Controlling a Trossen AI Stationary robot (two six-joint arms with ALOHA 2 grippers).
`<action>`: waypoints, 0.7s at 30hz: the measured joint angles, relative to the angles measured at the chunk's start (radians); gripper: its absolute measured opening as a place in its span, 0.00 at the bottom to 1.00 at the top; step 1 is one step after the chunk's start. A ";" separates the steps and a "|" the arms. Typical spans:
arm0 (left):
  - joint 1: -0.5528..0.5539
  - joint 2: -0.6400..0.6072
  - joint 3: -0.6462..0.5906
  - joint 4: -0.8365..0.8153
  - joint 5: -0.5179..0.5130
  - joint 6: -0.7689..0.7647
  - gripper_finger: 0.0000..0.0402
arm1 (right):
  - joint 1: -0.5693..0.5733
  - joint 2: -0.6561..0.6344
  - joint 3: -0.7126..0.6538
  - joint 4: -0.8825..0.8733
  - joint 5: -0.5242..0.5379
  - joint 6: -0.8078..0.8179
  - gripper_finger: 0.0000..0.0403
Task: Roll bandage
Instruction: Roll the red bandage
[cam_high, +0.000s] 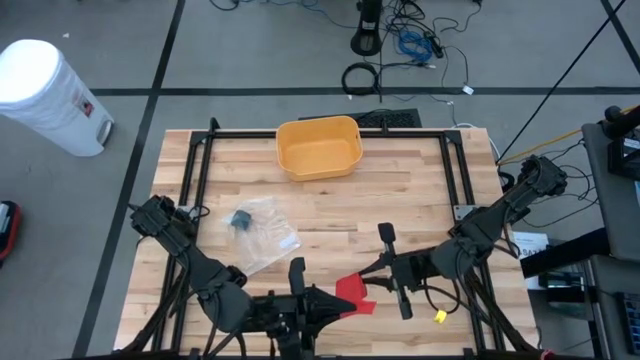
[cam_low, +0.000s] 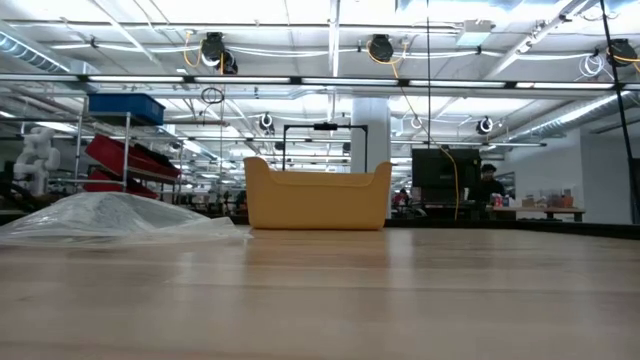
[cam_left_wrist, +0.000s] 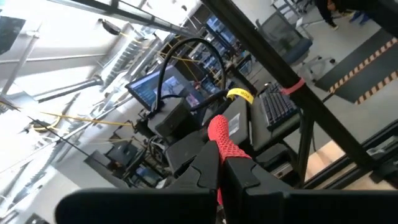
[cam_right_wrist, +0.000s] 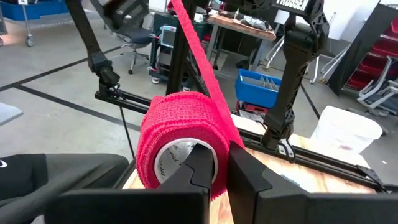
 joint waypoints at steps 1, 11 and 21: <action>0.000 0.000 0.000 0.000 0.000 -0.006 0.01 | -0.001 0.000 0.000 0.001 0.001 -0.003 0.05; 0.001 0.000 0.000 -0.034 0.059 -0.014 0.12 | -0.036 0.000 0.000 0.008 0.003 -0.051 0.05; -0.008 0.004 0.000 -0.050 0.176 -0.087 0.18 | -0.040 -0.002 0.000 0.061 0.002 -0.103 0.05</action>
